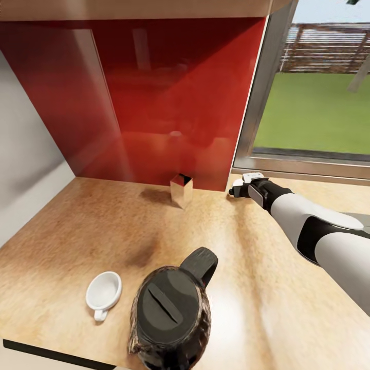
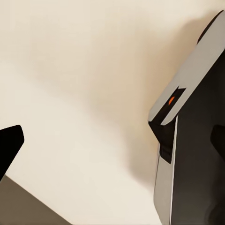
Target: Set up a coffee station on the kitchen countertop: keep the coffee maker on the countertop, move the bottle of coffee from the kitchen shelf to the counter next to the coffee maker, place a paper coffee filter on top of the coffee maker, put the saucer next to the coffee maker with the coffee cup on the saucer, and place the electric kettle next to the coffee maker.
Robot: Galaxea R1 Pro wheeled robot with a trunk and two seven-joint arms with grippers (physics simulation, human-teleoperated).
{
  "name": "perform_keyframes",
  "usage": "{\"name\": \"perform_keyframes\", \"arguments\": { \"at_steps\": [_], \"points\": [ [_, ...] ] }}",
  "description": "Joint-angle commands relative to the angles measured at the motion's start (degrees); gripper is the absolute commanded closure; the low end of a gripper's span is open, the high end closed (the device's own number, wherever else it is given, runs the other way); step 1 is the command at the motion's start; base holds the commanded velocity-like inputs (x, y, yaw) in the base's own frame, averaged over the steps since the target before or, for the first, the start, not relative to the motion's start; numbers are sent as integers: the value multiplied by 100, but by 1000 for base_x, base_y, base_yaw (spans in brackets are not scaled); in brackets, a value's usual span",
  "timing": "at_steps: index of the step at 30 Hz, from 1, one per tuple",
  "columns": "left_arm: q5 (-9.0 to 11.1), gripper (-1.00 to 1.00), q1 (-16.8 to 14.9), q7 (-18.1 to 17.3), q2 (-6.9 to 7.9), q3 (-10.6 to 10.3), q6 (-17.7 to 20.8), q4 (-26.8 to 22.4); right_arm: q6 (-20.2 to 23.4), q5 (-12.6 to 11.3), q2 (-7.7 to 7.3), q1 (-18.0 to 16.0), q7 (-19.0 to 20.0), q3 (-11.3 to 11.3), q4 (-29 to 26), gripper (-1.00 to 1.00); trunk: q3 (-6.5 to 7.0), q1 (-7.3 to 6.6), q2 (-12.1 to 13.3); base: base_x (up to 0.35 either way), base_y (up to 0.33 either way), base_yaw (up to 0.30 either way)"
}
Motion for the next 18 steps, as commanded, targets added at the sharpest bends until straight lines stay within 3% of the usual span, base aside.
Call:
{"name": "perform_keyframes", "arguments": {
  "at_steps": [1,10,15,16,18],
  "points": [
    [44,-100,2,-36,1,-3,-2,-6,30,107,0,-3,18,-11,-9,-100,-24,28,-44,0,0,0],
    [44,-100,2,-36,1,-3,-2,-6,41,99,-6,-3,-25,-11,-16,-100,-186,226,-405,0,0,0],
    [44,-100,2,-38,1,-3,-2,-6,39,98,-13,-3,-28,-11,-17,-100,-186,226,-405,0,0,0],
    [44,-100,2,-38,1,-3,-2,-6,39,97,-16,-3,-29,-11,-17,100,-186,226,-405,0,0,0],
    [44,-100,2,-39,1,-3,-5,-6,38,96,-22,-3,-29,-11,-18,100,-186,226,-405,0,0,0]
  ]
}}
